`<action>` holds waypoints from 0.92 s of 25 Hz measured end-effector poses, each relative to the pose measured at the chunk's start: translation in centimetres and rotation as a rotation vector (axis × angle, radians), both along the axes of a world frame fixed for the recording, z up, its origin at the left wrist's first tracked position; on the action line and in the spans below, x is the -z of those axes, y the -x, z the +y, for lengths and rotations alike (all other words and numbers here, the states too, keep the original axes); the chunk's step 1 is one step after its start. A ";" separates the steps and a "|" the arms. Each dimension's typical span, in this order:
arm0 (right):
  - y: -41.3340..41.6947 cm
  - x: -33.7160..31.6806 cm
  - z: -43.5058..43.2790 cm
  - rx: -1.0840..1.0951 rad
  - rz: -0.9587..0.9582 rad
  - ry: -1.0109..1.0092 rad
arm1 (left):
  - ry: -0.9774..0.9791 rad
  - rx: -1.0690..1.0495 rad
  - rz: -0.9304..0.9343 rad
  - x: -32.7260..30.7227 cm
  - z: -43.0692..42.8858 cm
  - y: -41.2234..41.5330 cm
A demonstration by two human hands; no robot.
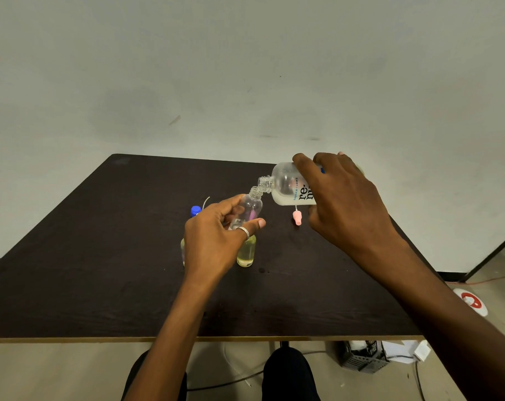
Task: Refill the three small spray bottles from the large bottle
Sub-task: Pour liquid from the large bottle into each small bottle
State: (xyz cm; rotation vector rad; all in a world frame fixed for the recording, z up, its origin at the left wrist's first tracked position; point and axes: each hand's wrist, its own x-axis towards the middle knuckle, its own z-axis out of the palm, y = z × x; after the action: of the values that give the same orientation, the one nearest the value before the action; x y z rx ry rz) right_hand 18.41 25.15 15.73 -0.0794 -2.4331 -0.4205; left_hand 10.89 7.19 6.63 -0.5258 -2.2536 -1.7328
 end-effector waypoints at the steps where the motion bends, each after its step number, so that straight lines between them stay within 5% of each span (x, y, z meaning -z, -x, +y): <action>1: 0.0 0.0 0.0 -0.001 0.001 -0.001 | -0.004 0.001 -0.002 0.0 0.0 0.0; 23: 0.0 -0.3 -0.2 -0.009 -0.008 0.026 | -0.031 0.012 -0.016 -0.1 0.0 -0.1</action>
State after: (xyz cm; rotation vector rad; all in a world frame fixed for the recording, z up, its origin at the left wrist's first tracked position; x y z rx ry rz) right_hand 18.46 24.94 16.00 -0.0783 -2.4464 -0.3865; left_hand 11.00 7.15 6.69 -0.5223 -2.2349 -1.7810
